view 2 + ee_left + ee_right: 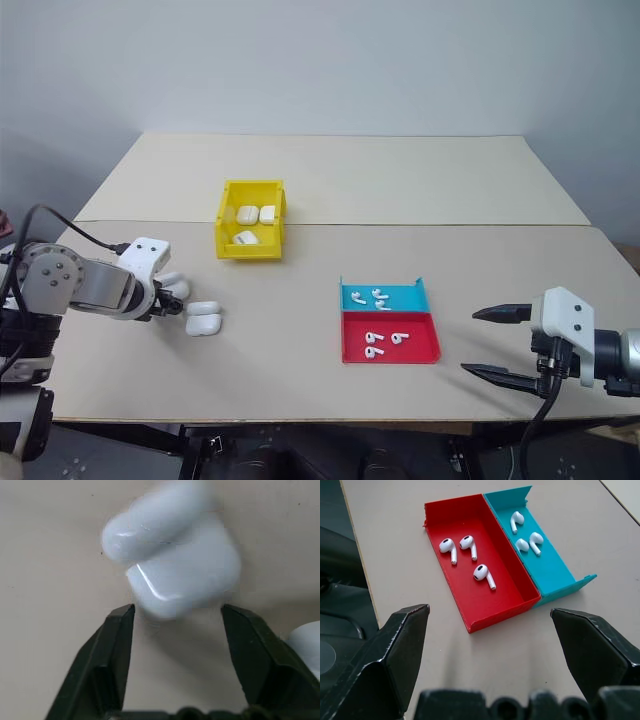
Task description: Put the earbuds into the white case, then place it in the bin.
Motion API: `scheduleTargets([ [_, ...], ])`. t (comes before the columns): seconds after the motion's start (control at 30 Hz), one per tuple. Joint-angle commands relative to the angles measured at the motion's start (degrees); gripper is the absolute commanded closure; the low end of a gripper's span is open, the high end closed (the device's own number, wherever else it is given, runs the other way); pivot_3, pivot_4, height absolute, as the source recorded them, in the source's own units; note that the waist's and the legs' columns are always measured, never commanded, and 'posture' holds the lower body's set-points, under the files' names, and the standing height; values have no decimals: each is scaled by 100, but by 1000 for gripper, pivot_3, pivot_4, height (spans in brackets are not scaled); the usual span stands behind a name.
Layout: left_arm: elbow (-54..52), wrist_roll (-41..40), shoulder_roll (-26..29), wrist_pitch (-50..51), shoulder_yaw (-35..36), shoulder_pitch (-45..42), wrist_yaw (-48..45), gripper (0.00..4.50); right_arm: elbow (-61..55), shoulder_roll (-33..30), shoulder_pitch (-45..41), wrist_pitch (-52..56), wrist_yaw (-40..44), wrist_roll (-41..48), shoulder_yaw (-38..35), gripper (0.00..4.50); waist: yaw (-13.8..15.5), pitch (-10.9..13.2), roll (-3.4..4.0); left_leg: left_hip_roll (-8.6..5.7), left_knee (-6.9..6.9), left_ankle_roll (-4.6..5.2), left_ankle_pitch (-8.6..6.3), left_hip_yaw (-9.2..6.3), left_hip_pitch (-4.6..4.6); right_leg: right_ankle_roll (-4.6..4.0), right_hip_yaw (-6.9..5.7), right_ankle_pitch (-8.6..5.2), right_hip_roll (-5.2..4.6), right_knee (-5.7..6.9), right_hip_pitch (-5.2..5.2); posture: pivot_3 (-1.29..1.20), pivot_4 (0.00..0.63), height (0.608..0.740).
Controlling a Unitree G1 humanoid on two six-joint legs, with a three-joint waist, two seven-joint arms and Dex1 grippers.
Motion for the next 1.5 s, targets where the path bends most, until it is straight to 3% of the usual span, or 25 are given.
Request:
scheduleTargets([
  [0.03, -277, -59, 164, 18, 131, -70, -109, 2793, -72, -9, -68, 5, -2, 21, -100, 0, -2, 0, 0, 0, 0, 0, 0, 0, 0, 0, 0, 0, 0, 0, 0, 0, 150, 740],
  [0.3, -308, -129, 256, 18, 250, -77, -103, 2793, -29, -7, -122, -29, 15, 24, -88, 0, -2, 0, 0, 0, 0, 0, 0, 0, 0, 0, 0, 0, 0, -1, 0, 0, 150, 740],
  [0.57, -133, -1697, 58, 18, 708, -650, 768, 2793, 49, -36, -174, -50, 62, 15, -104, 0, 12, 1, -4, -2, 1, 0, 0, -4, -2, 0, -1, 0, -4, -1, 1, 0, 150, 740],
  [0.7, 49, -1917, -310, 18, 813, -628, 1235, 2793, 102, -19, -277, -53, 40, -4, -15, 0, 0, 1, -3, -4, 0, -2, 1, -3, 5, 1, 2, 0, -5, 1, 4, 0, 150, 740],
  [0.83, 118, -1587, -811, 17, 1155, -648, 1489, 2793, 116, 3, -333, -30, 28, 6, 4, 0, -14, 1, -5, -3, -1, -21, 13, -2, 2, 0, 2, 0, -3, 1, 2, 0, 150, 740],
  [1.07, 254, -326, -1532, 11, 1375, -719, 1532, 2793, 25, 32, -217, 5, 20, 11, -63, 0, -4, 1, -7, -6, 0, -23, 14, 0, 0, 0, -1, 1, -3, -2, 4, 0, 150, 740],
  [1.17, 268, -159, -1543, 18, 1336, -604, 1464, 2793, -3, 31, -178, 19, 11, 13, -94, 0, -12, 1, -7, -6, -1, -23, 14, -1, -1, 1, -2, 1, -3, -2, 3, 0, 150, 740],
  [1.5, 101, -658, -546, 18, 1126, 14, 1104, 2793, -18, 113, -164, -16, -67, -34, 22, 0, -14, -1, -6, -4, -3, -24, 14, -2, 4, 1, 1, 1, -4, 1, 2, 0, 150, 740],
])
